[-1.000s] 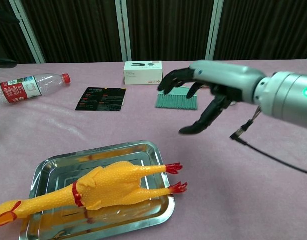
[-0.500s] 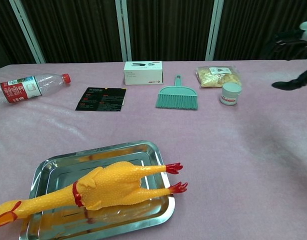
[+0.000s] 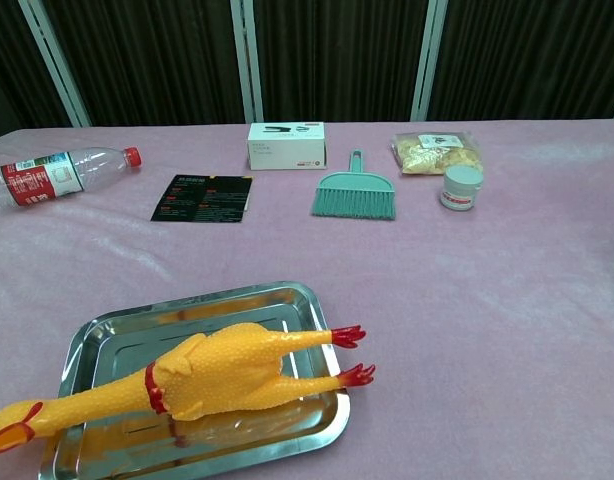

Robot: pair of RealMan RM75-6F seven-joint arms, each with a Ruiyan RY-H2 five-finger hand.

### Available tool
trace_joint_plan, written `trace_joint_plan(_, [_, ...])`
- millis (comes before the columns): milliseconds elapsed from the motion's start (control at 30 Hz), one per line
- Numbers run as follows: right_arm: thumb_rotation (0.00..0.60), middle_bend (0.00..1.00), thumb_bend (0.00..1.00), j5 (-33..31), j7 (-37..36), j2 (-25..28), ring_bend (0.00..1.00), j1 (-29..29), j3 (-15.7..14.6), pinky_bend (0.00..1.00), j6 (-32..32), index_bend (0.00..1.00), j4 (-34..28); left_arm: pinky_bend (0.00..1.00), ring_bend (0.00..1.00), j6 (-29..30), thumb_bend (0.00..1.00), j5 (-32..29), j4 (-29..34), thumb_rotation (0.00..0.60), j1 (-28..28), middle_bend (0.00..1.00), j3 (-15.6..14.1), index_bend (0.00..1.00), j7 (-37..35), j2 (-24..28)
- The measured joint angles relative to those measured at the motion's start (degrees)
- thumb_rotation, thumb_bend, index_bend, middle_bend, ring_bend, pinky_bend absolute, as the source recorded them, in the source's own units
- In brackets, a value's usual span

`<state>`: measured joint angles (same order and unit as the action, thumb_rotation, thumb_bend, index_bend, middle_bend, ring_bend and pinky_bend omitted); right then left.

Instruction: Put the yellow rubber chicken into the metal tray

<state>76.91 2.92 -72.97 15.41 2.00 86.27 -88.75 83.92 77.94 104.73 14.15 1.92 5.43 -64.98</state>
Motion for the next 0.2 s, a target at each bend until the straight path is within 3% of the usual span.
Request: trace_joint_plan(200, [0.600, 0.28, 0.27, 4.47, -2.06, 0.25, 0.13, -5.90, -2.73, 0.21, 6.47, 0.31, 0.08, 0.08, 0.00, 4.84, 0.17, 5.43, -0.93, 0.600, -4.34, 0.06, -2.88, 0.15, -0.27, -0.56])
